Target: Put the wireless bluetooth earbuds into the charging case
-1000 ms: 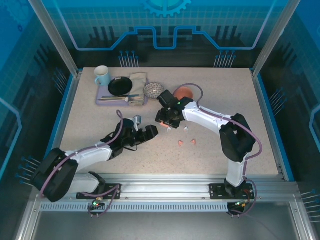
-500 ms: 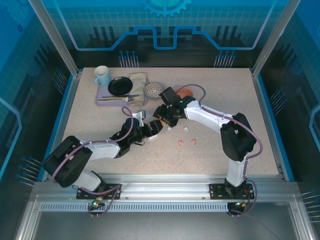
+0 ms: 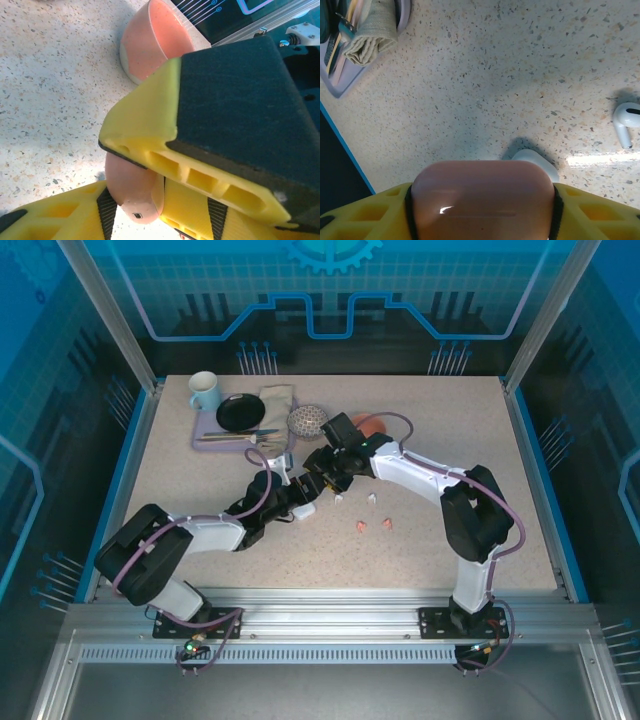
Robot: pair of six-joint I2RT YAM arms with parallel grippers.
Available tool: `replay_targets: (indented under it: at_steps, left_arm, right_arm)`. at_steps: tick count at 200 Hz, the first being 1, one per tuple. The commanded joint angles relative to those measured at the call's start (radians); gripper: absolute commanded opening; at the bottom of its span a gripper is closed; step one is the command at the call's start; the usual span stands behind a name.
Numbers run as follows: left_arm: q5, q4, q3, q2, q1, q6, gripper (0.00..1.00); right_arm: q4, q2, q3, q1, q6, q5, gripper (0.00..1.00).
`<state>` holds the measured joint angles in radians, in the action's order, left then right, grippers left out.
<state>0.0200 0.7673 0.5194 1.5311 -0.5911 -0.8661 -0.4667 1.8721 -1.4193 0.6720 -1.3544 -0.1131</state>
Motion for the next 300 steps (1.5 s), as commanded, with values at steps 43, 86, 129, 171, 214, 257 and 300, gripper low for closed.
replay_targets:
  at_steps: [43, 86, 129, 171, 214, 257, 300]
  left_arm:
    - [-0.025, 0.072, 0.039, 0.024, -0.006, -0.007, 0.48]
    - [-0.026, 0.073, 0.048, 0.033, -0.006, -0.004, 0.39]
    - [-0.024, 0.069, 0.058, 0.031, -0.006, -0.003, 0.32]
    - [-0.015, 0.011, 0.074, 0.005, -0.006, 0.009, 0.17]
    - [0.002, -0.087, 0.082, -0.039, -0.006, 0.039, 0.10]
    - [0.067, -0.237, 0.109, -0.097, 0.008, 0.104, 0.08]
    - [0.287, -0.473, 0.158, -0.201, 0.107, 0.226, 0.06]
  right_arm:
    - [0.046, -0.027, 0.058, -0.011, -0.057, -0.055, 0.60]
    - [0.060, -0.040, 0.069, -0.011, -0.067, -0.063, 0.60]
    - [0.073, -0.045, 0.076, -0.011, -0.081, -0.075, 0.60]
    - [0.078, -0.060, 0.074, -0.021, -0.085, -0.066, 0.67]
    - [0.111, -0.129, 0.109, -0.065, -0.070, -0.038, 0.85]
    - [0.139, -0.270, 0.208, -0.144, -0.006, -0.020, 0.92]
    - [0.158, -0.413, 0.331, -0.206, 0.351, 0.007, 0.93]
